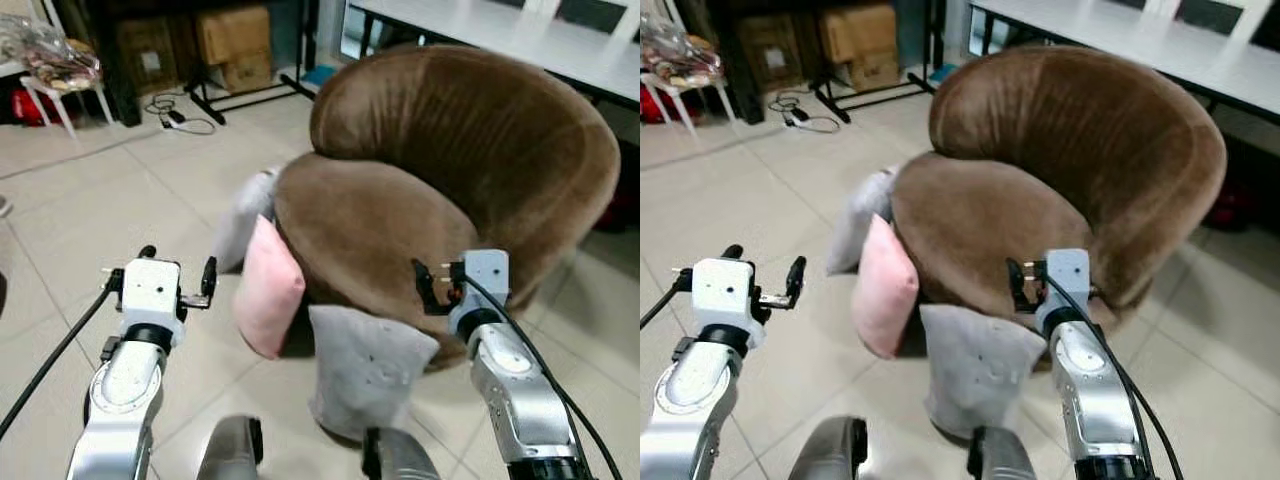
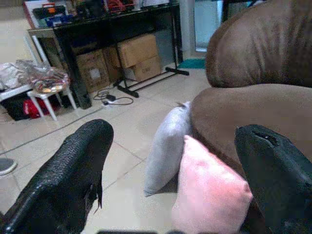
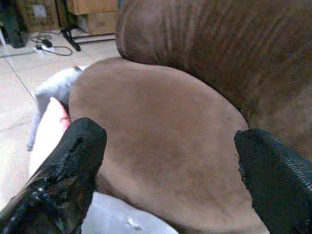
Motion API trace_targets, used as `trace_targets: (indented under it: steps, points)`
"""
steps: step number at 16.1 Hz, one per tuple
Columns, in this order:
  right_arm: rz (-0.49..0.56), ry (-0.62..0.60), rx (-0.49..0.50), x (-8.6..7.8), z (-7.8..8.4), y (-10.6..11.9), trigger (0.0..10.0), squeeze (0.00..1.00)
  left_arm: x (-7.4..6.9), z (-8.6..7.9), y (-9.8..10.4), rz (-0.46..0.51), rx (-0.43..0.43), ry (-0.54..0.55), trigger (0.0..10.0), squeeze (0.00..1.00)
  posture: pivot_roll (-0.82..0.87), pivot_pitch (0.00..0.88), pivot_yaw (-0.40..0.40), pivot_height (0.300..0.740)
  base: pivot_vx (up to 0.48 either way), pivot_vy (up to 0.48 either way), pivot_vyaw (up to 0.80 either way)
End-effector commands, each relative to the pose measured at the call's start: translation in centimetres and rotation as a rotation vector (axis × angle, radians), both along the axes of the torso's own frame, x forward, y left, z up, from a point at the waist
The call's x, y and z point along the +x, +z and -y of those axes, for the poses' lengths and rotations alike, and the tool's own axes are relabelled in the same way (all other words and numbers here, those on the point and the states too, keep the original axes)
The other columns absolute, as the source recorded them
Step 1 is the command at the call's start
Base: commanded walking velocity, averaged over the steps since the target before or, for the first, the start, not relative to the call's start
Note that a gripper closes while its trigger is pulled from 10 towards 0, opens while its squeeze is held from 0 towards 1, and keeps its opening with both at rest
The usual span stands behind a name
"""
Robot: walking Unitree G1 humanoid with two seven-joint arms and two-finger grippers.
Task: Move the pillow to the sofa from floor
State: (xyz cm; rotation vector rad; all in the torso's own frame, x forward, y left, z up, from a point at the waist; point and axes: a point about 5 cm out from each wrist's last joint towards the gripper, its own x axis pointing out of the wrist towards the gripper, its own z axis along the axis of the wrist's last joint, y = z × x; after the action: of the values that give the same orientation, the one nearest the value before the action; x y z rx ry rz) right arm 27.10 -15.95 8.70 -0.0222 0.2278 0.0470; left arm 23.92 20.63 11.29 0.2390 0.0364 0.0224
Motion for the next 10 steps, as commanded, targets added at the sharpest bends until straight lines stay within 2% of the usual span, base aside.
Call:
trace_targets:
  steps: [1,10]
  points:
    - [0.016,0.022,0.005,0.23,-0.74,0.36,10.0,0.0,-0.02,-0.47,0.39,0.013,0.012,0.007,10.0,0.0,0.03,0.0,-0.061,0.63,0.33,0.0,0.0]
    - [0.018,0.042,-0.007,0.23,-0.97,0.31,10.0,0.0,0.0,-0.44,0.45,0.013,0.013,0.001,10.0,0.0,0.04,0.0,-0.059,0.63,0.328,0.0,0.0]
